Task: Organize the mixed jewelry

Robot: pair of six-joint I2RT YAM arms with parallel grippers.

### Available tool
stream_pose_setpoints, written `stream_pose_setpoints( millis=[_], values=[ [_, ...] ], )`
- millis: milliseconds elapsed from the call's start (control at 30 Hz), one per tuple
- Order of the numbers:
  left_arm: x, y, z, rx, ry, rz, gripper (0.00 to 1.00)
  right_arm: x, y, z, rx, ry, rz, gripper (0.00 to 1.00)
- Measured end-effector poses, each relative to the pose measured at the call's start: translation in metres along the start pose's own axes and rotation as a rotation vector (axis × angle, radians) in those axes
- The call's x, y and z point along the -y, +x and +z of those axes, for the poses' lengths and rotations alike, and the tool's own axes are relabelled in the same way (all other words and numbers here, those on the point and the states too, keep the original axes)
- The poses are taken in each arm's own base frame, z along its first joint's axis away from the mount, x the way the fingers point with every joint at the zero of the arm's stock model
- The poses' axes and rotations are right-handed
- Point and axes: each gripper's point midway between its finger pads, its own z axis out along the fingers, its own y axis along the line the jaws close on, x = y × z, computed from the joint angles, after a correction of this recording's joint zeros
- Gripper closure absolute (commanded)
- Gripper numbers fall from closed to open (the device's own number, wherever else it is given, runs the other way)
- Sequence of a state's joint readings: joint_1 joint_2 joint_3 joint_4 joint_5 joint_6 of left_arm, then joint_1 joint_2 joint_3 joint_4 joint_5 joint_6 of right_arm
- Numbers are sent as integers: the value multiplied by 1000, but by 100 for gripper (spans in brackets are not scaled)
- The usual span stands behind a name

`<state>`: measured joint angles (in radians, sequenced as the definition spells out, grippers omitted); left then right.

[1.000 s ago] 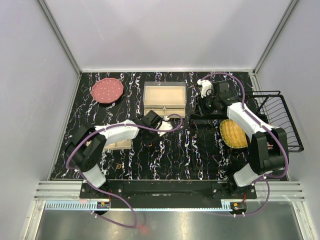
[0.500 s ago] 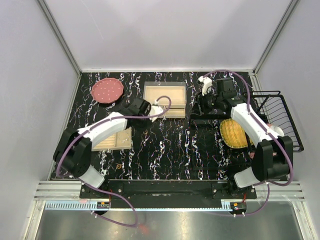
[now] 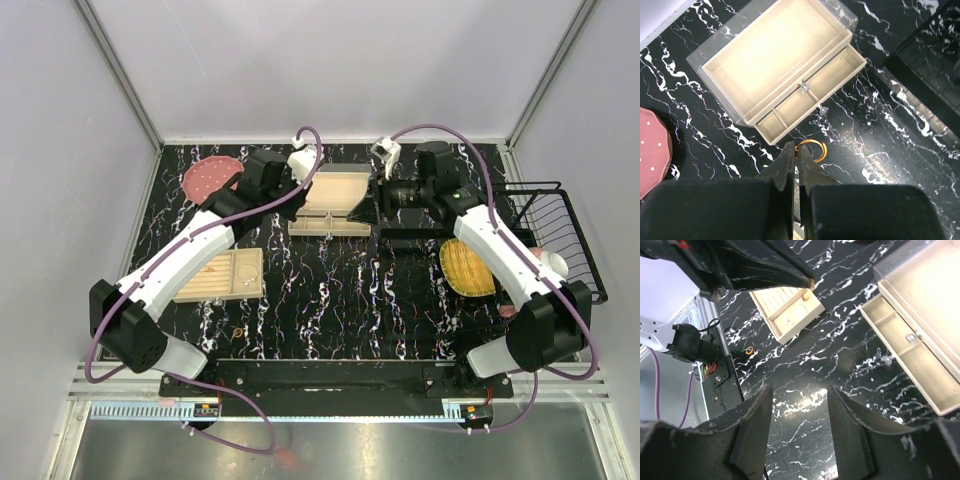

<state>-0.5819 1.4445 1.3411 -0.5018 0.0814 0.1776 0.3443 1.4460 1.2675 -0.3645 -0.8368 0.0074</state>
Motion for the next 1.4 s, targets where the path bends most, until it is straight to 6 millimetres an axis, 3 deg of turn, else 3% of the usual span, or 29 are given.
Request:
stream_pose_setpoints(
  millis=[167, 600, 833, 1400],
  values=[
    [-2, -10, -3, 26, -30, -93, 100, -21, -17, 21, 25, -46, -39, 45],
    [0, -24, -4, 89, -42, -235, 100, 3, -29, 63, 55, -8, 82, 45],
    [0, -30, -5, 121, -46, -258, 100, -1, -43, 74, 84, -30, 101, 47],
    [1, -26, -4, 117, -50, -274, 100, -7, -37, 91, 70, -58, 131, 64]
  ],
)
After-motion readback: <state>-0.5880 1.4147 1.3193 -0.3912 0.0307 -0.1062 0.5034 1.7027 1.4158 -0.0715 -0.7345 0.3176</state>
